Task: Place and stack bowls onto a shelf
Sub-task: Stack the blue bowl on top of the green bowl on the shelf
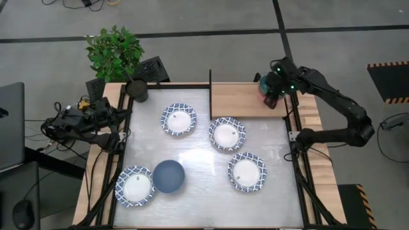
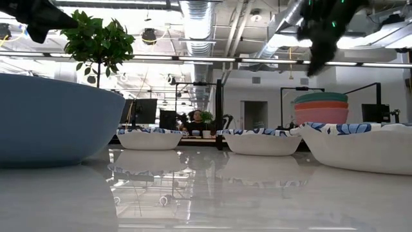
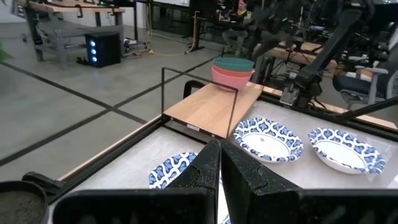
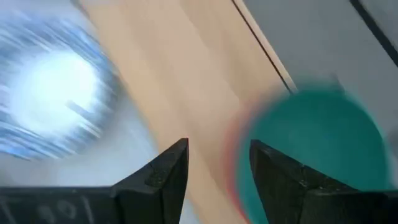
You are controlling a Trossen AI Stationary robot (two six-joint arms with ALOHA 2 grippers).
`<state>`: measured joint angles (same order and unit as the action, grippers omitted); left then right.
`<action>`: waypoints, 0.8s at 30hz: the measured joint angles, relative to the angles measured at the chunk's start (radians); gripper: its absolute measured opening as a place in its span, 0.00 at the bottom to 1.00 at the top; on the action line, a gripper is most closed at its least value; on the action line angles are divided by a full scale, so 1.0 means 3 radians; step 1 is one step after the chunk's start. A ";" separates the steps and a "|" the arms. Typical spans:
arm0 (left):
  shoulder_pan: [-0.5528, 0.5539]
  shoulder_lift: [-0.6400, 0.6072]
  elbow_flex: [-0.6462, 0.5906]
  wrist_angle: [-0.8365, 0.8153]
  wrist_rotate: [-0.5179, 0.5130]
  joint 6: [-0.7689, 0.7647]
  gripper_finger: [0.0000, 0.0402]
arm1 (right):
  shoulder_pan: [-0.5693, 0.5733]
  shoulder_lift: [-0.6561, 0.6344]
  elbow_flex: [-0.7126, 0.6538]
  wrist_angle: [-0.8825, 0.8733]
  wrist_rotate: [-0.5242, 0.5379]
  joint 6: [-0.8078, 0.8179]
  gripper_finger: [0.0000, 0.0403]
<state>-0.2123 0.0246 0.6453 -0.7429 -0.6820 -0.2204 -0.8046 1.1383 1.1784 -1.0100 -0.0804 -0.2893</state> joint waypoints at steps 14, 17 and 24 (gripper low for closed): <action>0.0000 0.0000 0.0000 -0.0003 -0.0037 -0.0005 0.00 | 0.1806 0.0388 0.0022 0.2263 -0.0656 0.0496 0.48; -0.0001 0.0000 0.0000 -0.0003 -0.0037 -0.0005 0.00 | 0.2128 0.0678 0.0022 0.2644 -0.0587 0.0340 0.48; -0.0001 0.0000 0.0000 -0.0003 -0.0037 -0.0008 0.00 | 0.2535 0.1405 0.0022 0.3664 -0.0412 0.0352 0.48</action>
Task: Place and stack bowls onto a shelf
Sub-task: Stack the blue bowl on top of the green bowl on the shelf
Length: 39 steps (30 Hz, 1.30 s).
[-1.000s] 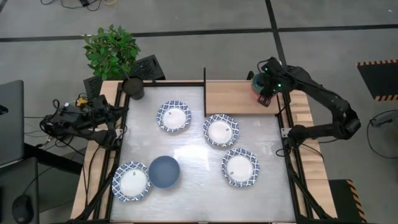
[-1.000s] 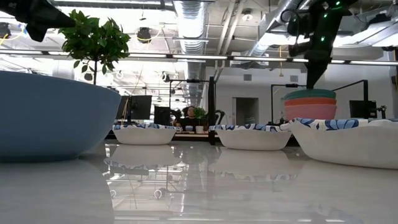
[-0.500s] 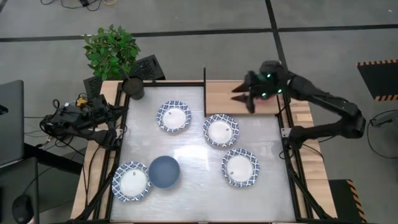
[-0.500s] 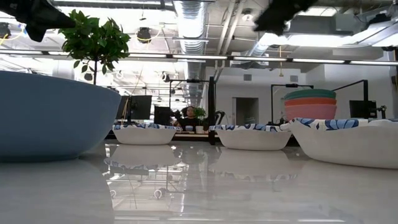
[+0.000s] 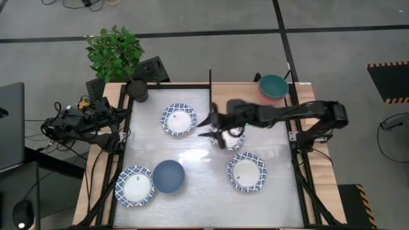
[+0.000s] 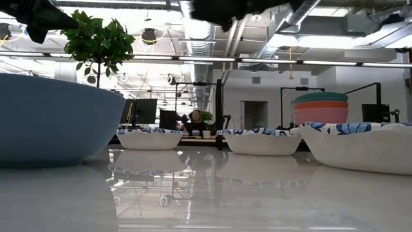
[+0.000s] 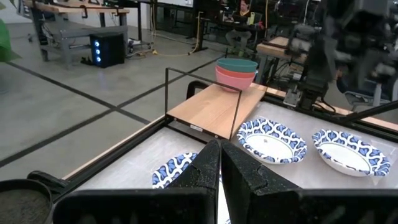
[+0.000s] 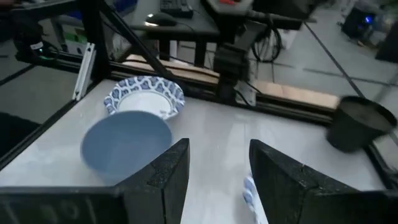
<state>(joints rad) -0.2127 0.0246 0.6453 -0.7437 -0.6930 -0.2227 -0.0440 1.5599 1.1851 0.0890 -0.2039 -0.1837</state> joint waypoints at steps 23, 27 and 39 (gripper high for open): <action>0.0000 0.0003 0.0001 0.0002 0.0001 -0.0005 0.00 | 0.0446 0.1893 0.1416 -0.0047 0.0079 0.0648 0.48; 0.0000 0.0003 0.0001 0.0001 0.0002 -0.0005 0.00 | 0.0469 0.2035 0.1575 -0.0196 0.0078 0.0686 0.48; 0.0000 0.0003 0.0001 -0.0001 0.0004 -0.0005 0.00 | 0.0462 0.2128 0.1606 -0.0312 0.0074 0.0821 0.48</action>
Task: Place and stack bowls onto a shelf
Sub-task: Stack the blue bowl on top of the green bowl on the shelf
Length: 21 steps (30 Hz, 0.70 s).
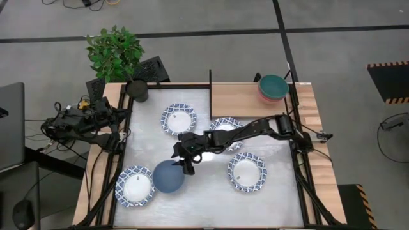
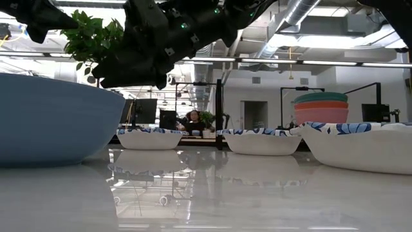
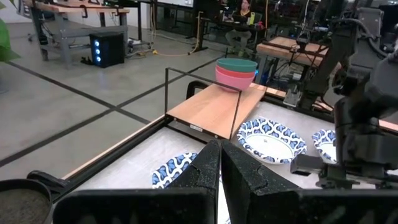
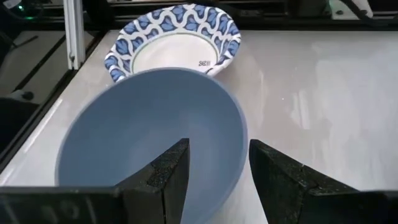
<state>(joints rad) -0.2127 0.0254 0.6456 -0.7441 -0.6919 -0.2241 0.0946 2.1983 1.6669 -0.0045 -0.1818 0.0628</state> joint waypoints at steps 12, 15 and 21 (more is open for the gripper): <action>0.0000 0.0000 0.0000 0.0003 -0.0002 0.0000 0.00 | -0.0088 0.0260 -0.0008 0.0103 -0.0305 0.0351 0.47; 0.0000 0.0000 0.0000 0.0003 -0.0001 0.0001 0.00 | -0.0118 0.0270 -0.0001 0.0104 -0.0297 0.0383 0.44; 0.0000 0.0000 0.0000 0.0001 0.0000 0.0000 0.00 | -0.0119 0.0268 0.0000 -0.0134 -0.0181 0.0383 0.25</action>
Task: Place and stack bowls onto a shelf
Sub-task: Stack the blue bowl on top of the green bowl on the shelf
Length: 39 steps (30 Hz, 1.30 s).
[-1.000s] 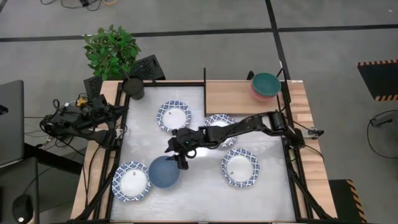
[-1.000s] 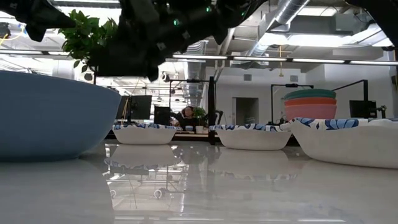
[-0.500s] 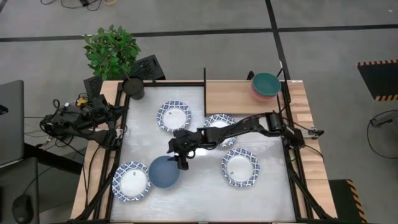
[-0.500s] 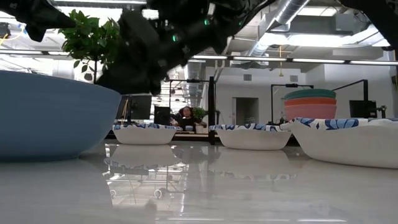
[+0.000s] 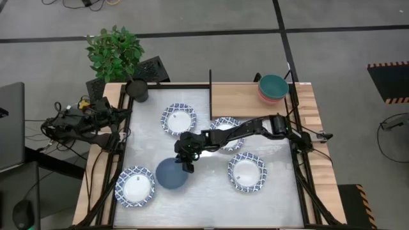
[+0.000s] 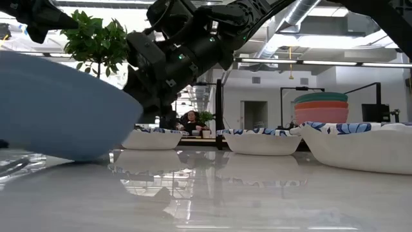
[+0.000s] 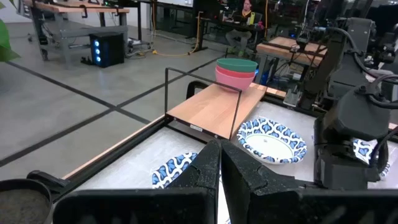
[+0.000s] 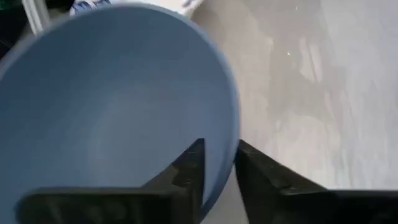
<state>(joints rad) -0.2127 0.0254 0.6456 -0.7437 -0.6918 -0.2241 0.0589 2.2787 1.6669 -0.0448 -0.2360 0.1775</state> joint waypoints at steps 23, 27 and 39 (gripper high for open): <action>0.0000 -0.0001 0.0000 0.0000 -0.0001 0.0008 0.00 | -0.0207 -0.1047 -0.0004 -0.1259 -0.0014 -0.0286 0.07; 0.0001 -0.0001 0.0000 0.0002 -0.0001 0.0007 0.00 | -0.0447 -0.1629 -0.0003 -0.1983 0.0178 -0.0501 0.07; 0.0001 -0.0001 0.0000 0.0001 -0.0001 0.0006 0.00 | -0.2096 -0.2943 0.0001 -0.3444 0.1278 -0.0698 0.07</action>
<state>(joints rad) -0.2124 0.0250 0.6456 -0.7433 -0.6922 -0.2222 -0.5700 1.3959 1.6672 -1.0779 0.1474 -0.0319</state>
